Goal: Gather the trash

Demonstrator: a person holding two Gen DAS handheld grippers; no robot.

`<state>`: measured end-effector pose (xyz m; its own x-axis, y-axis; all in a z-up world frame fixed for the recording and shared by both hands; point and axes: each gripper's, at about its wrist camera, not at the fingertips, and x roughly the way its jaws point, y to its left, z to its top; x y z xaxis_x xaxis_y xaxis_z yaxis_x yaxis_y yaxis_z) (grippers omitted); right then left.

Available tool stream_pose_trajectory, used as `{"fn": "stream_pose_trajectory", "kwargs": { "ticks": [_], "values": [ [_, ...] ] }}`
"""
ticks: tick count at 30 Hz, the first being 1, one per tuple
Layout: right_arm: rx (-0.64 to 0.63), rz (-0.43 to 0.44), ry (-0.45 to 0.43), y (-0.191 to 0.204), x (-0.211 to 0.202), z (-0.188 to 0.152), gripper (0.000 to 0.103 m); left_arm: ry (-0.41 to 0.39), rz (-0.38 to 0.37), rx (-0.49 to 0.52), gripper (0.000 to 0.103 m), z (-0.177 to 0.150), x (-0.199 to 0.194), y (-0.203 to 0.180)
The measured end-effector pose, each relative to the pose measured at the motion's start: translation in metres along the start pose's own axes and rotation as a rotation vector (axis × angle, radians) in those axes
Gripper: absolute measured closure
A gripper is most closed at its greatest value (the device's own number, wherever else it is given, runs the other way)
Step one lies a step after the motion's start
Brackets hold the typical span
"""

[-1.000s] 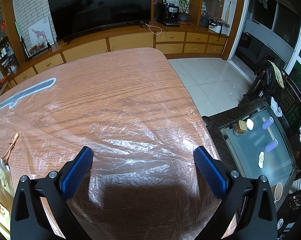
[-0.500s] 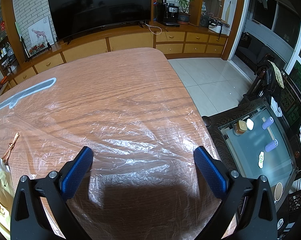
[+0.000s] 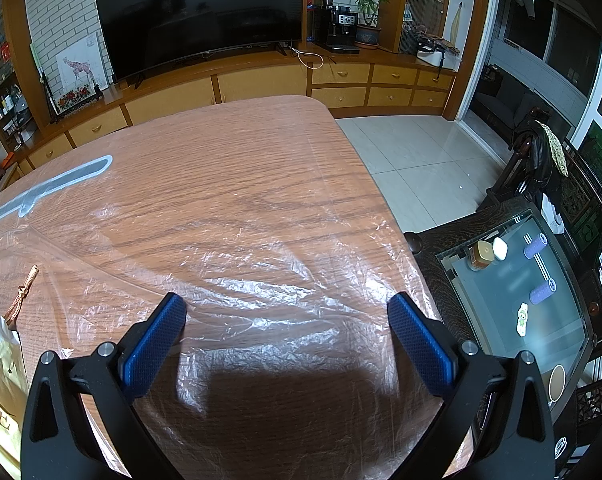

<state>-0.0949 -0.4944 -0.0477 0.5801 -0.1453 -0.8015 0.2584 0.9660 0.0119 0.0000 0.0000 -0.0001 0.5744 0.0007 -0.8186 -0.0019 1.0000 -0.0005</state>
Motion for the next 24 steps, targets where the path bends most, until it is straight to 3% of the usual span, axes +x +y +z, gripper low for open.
{"fn": "stream_pose_trajectory", "kwargs": {
  "ticks": [24],
  "values": [
    [0.000,0.000,0.000,0.0001,0.0000,0.0000,0.004,0.000,0.000,0.000,0.001,0.0016,-0.0005,-0.0012]
  ]
}}
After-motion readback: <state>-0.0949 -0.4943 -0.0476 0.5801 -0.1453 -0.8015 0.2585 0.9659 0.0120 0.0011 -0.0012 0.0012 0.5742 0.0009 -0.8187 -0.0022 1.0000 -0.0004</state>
